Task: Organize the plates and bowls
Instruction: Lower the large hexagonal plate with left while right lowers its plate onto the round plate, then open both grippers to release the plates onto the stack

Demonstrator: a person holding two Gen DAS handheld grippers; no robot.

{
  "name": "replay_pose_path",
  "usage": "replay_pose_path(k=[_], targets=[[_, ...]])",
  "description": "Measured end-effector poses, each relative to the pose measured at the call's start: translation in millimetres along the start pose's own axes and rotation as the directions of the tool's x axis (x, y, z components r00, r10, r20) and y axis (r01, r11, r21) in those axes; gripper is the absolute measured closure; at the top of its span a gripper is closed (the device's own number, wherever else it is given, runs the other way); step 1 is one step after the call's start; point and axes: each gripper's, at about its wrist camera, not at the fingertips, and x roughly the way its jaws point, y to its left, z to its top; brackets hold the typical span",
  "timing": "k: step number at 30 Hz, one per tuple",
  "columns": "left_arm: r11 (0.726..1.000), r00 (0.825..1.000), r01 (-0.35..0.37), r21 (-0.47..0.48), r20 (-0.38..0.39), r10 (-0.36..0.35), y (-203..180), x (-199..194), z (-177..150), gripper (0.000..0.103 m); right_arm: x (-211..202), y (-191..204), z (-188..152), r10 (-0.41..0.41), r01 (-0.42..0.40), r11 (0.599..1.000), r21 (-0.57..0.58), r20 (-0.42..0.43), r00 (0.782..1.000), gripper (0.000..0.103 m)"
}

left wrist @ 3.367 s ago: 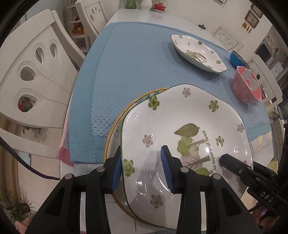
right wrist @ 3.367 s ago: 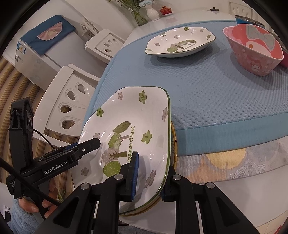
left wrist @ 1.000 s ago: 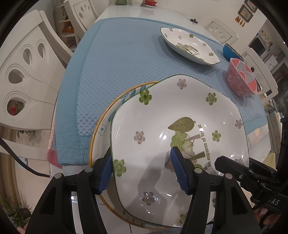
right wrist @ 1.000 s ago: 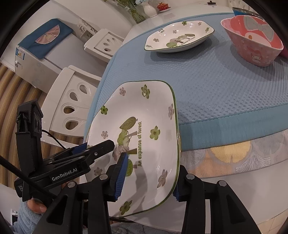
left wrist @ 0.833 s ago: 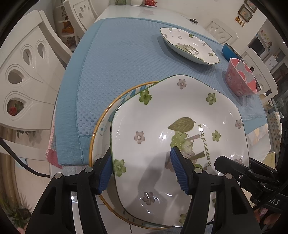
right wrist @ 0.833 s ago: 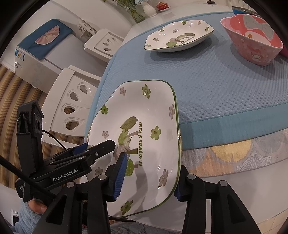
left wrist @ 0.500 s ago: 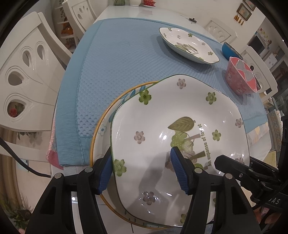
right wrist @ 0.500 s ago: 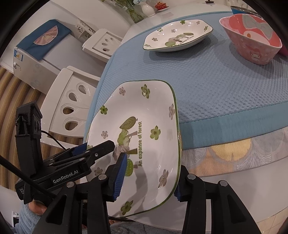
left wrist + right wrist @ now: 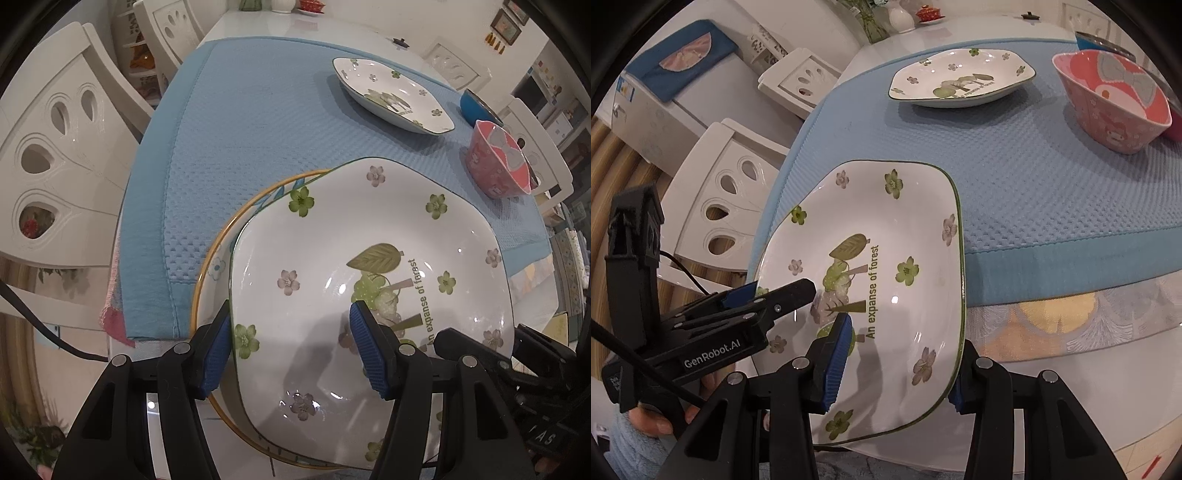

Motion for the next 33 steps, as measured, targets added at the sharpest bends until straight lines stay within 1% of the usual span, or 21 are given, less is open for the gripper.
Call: replay_pose_path(k=[5,9,12,33], targets=[[1.0,1.0,-0.027,0.009,0.003,0.027,-0.6,-1.8,-0.7,0.044,0.7,7.1,-0.7,-0.053,0.052,0.998,-0.046,0.0,0.999,0.06],[1.0,1.0,-0.019,-0.006,0.01,0.019,3.3,-4.2,-1.3,0.044,2.8,14.2,-1.4,-0.091,0.091,0.992,-0.082,0.001,0.996,0.06],[1.0,1.0,-0.021,-0.008,0.012,0.021,3.4,-5.0,-1.6,0.044,4.1,15.8,-1.7,-0.102,0.101,0.99,-0.095,0.0,0.995,0.06],[0.999,1.0,-0.019,-0.032,0.019,0.02,6.2,-10.0,-5.3,0.044,2.8,15.2,-6.4,-0.087,0.085,0.991,-0.103,-0.015,0.996,0.058]])
